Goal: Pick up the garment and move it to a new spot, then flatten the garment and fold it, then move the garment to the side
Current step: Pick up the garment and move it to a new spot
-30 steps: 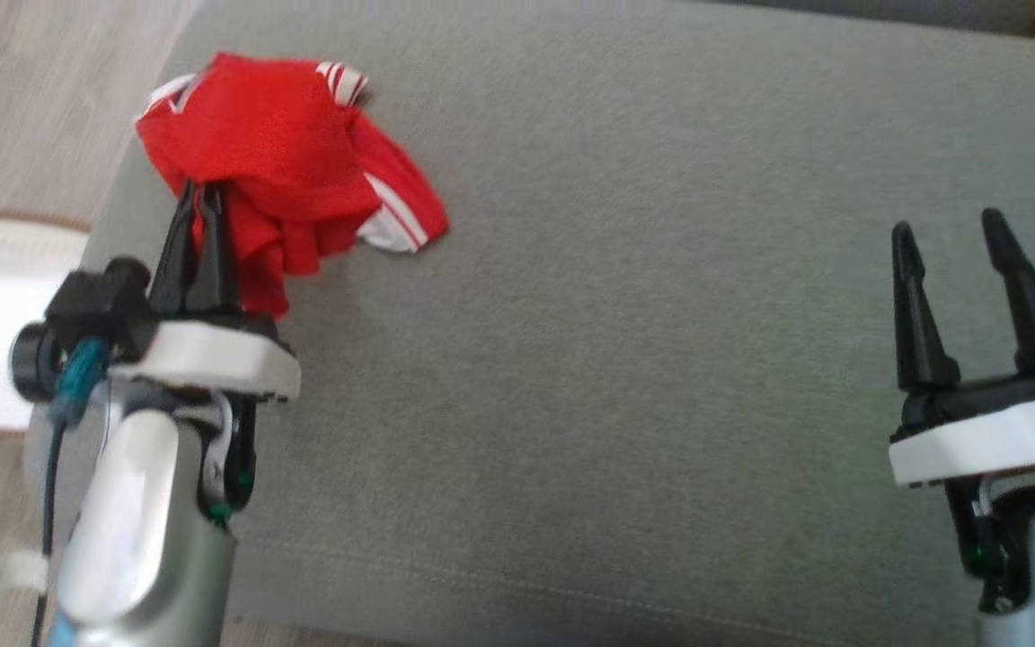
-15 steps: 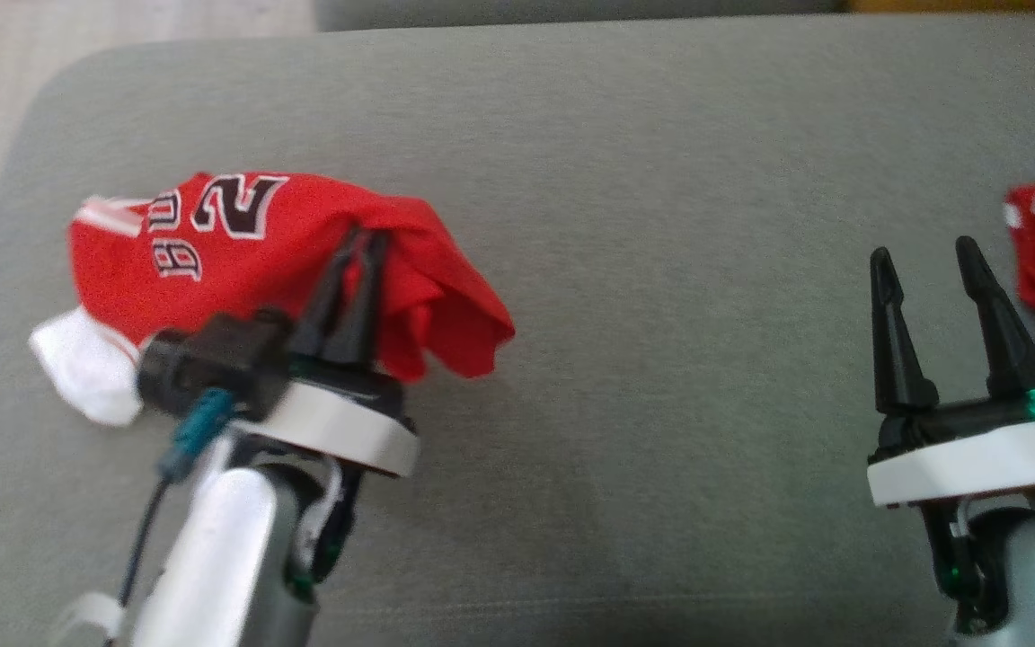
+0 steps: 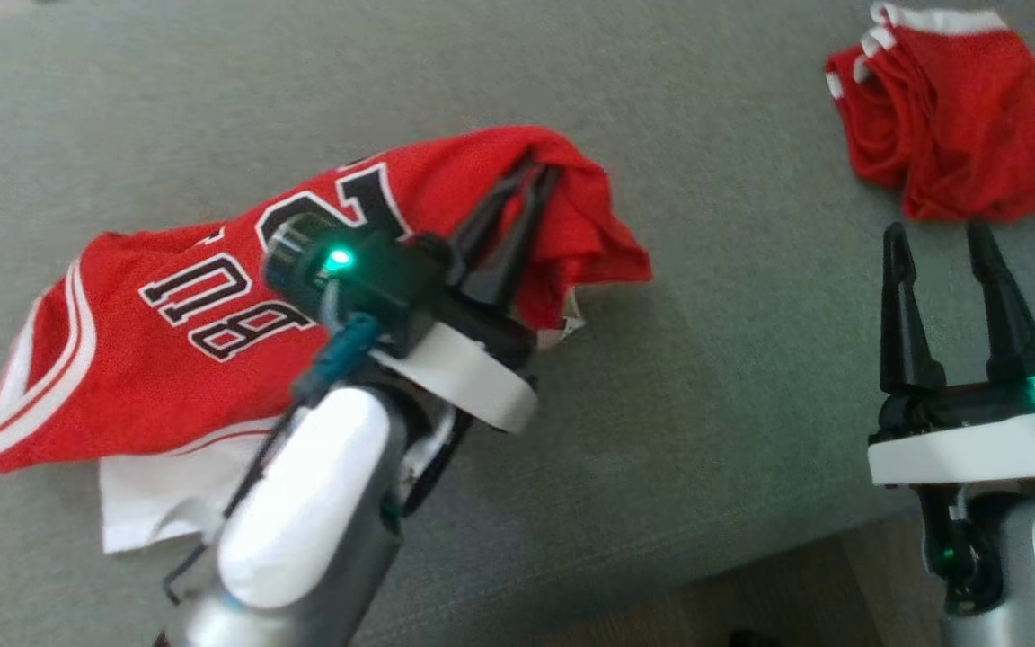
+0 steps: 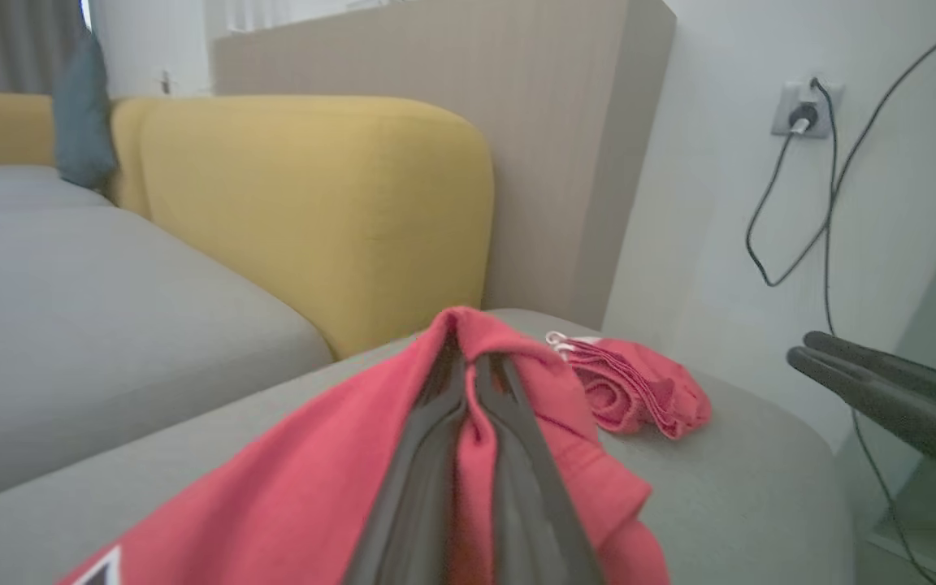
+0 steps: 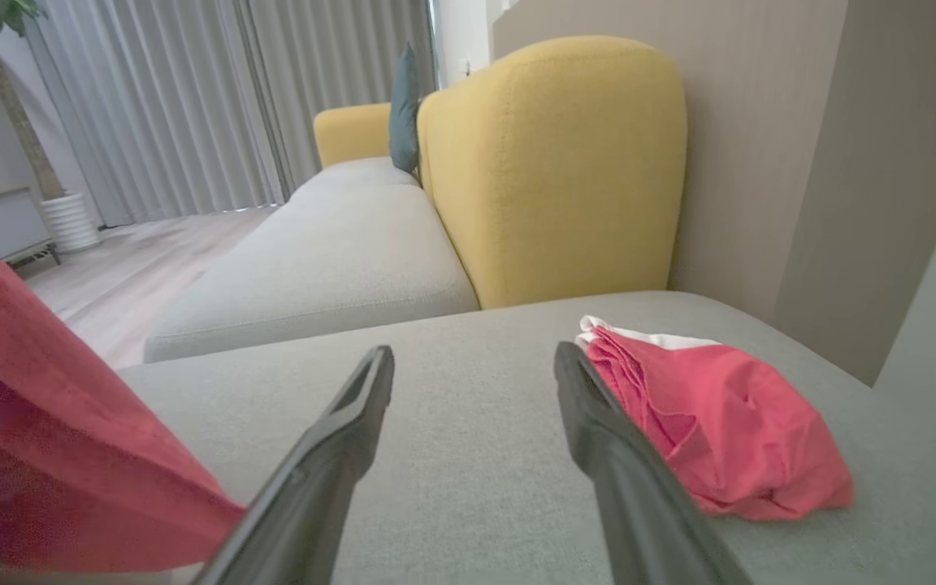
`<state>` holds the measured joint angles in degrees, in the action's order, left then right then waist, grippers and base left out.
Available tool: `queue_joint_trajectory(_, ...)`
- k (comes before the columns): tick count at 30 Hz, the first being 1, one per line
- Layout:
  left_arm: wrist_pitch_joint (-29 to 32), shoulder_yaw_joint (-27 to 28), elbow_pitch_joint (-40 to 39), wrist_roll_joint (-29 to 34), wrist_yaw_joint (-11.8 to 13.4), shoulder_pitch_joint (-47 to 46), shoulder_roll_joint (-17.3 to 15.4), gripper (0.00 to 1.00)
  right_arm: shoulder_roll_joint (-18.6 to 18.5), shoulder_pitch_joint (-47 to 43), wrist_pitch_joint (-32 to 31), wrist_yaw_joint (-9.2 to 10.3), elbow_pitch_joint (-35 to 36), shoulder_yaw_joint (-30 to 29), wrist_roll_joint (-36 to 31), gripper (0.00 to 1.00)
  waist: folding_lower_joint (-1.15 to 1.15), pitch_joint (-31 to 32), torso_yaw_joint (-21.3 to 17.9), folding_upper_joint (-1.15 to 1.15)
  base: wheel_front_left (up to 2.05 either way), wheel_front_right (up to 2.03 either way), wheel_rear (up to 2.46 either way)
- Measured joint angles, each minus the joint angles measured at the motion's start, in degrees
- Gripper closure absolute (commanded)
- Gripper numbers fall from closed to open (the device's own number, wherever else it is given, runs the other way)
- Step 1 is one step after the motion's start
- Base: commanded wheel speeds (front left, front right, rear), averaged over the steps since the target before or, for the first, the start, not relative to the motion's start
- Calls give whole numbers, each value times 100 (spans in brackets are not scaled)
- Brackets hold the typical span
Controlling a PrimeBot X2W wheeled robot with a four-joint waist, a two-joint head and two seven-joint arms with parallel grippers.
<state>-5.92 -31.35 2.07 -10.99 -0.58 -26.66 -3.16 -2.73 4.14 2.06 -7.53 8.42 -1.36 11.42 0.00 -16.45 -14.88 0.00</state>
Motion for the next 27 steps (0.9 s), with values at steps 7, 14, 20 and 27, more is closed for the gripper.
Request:
queue_joint_trajectory(7,204,-635,686,-136,-102,-36,3,100,11,157,157,0,-171,21,141,0,0,-461,-262,0,0,0,0)
queue_joint_trajectory(14,261,-1178,1055,-165,-254,68,-4,0,14,236,200,0,-298,59,163,0,0,-459,-21,0,0,0,0)
queue_joint_trajectory(20,-153,-1259,805,-126,-234,212,-20,0,14,235,142,0,-311,58,70,0,0,-274,338,0,0,0,0)
queue_joint_trajectory(27,-527,-834,453,-231,138,572,-257,0,13,218,-34,0,-267,12,-52,0,0,46,751,0,0,0,0)
